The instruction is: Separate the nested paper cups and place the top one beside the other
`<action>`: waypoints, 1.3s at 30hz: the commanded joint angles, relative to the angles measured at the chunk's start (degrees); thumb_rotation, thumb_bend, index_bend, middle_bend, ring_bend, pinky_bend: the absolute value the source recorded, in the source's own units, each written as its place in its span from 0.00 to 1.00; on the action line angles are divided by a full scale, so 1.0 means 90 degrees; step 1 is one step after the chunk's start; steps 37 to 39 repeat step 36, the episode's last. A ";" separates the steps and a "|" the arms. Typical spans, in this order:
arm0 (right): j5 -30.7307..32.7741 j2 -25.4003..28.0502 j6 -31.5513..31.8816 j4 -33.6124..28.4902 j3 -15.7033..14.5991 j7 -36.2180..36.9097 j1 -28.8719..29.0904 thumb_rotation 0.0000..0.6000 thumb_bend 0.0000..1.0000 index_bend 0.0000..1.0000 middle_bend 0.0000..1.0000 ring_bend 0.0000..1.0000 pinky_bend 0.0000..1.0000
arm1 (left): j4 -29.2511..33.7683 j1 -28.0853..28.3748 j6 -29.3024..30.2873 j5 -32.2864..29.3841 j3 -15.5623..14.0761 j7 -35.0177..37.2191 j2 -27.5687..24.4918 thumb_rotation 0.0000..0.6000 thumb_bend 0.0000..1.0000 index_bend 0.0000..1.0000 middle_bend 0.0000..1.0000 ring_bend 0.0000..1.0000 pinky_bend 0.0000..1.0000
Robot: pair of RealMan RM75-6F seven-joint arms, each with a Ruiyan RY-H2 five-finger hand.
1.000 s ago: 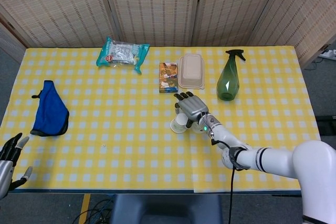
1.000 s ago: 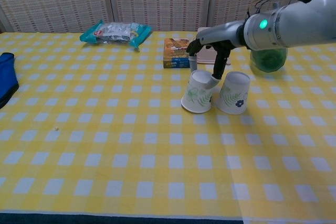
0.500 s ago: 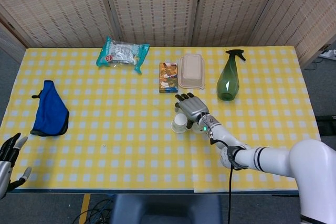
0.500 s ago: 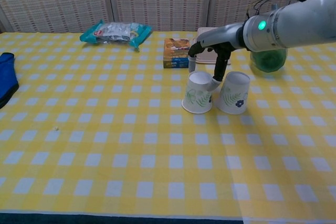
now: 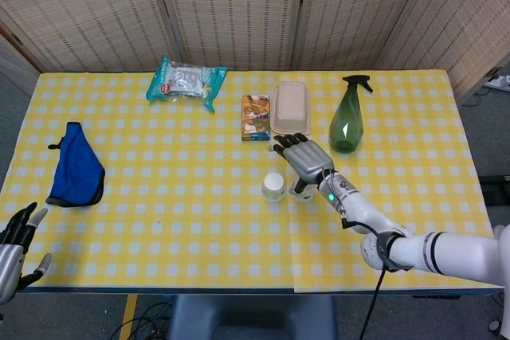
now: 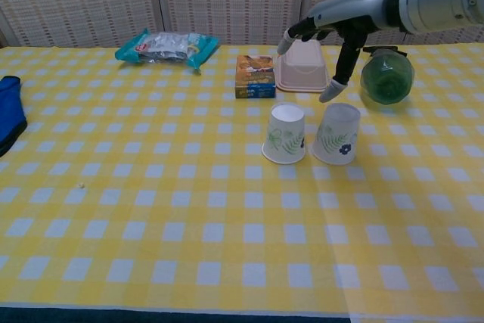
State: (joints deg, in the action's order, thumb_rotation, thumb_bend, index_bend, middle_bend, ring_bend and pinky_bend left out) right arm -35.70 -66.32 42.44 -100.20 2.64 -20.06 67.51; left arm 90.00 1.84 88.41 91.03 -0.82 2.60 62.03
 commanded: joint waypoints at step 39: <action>-0.5656 -0.0323 0.5019 0.1839 -0.1051 0.2065 -0.5874 1.00 0.13 0.11 0.00 0.00 0.00 | -0.0142 0.0239 -0.0243 0.0056 -0.0011 -0.0237 0.0186 1.00 0.38 0.00 0.00 0.03 0.29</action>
